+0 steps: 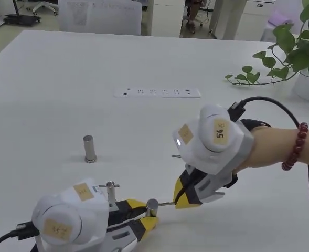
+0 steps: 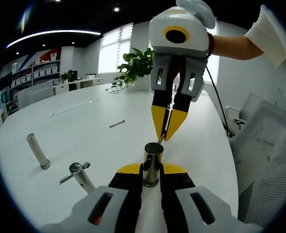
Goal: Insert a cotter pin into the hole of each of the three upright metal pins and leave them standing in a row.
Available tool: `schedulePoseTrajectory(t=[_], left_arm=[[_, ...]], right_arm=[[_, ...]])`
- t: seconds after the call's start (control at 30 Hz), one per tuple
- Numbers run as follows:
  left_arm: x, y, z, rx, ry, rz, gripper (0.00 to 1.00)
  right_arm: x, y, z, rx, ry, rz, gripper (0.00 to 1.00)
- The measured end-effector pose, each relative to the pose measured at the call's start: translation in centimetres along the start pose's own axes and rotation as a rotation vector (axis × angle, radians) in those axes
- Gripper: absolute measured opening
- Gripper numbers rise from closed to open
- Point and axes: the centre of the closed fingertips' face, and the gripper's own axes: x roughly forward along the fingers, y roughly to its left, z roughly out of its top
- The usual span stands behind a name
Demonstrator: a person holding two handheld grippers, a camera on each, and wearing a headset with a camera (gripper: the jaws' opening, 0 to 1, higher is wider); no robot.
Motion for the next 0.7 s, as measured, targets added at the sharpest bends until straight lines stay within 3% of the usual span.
schedulePoseTrajectory(t=[0.7], left_arm=[[0.0, 0.0, 0.0, 0.004, -0.001, -0.006, 0.11]], right_arm=[[0.5, -0.1, 1.8, -0.007, -0.044, 0.003, 0.03]])
